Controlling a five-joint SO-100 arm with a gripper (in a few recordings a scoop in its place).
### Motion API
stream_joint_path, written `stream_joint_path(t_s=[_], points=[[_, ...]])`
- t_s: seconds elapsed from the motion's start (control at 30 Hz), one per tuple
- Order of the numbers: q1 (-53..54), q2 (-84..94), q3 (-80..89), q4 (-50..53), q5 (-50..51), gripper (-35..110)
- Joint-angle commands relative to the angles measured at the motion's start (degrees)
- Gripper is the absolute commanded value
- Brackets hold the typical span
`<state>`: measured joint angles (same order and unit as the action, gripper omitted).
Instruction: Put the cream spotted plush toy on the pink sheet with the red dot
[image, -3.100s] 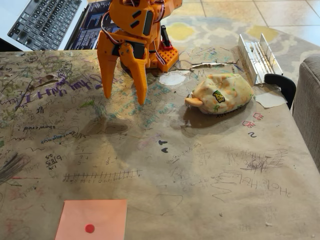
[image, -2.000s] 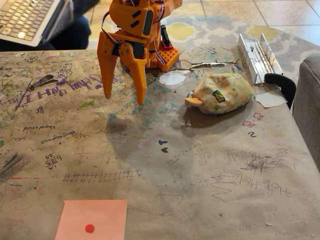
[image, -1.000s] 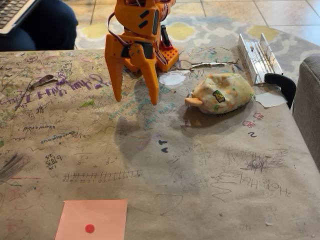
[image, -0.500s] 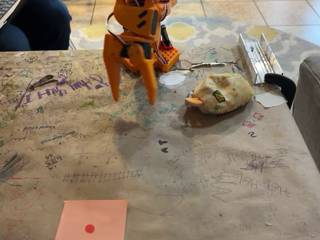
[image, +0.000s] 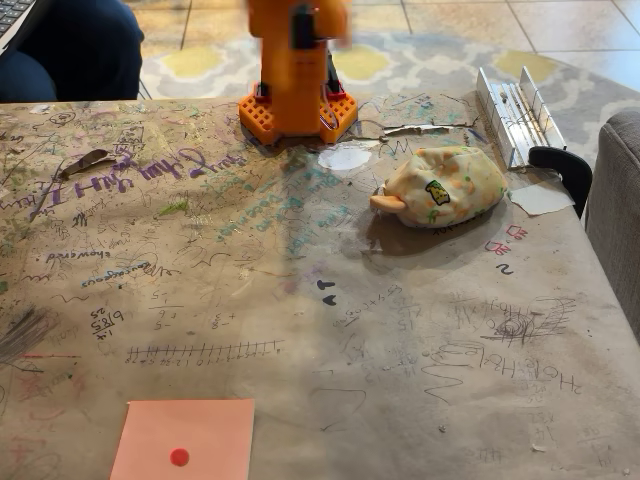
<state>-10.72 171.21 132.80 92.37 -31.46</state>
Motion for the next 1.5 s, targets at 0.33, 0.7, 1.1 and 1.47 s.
stream_joint_path(t_s=[0.33,0.7,1.1,1.47], points=[[-22.94,-20.21,18.54,-12.57,-16.17,48],[-26.54,-41.84,17.14,-28.3,-13.97,50],[-26.63,-74.44,1.93,-26.63,-13.1,50],[-32.17,-82.79,-5.71,-23.12,-9.58,35]])
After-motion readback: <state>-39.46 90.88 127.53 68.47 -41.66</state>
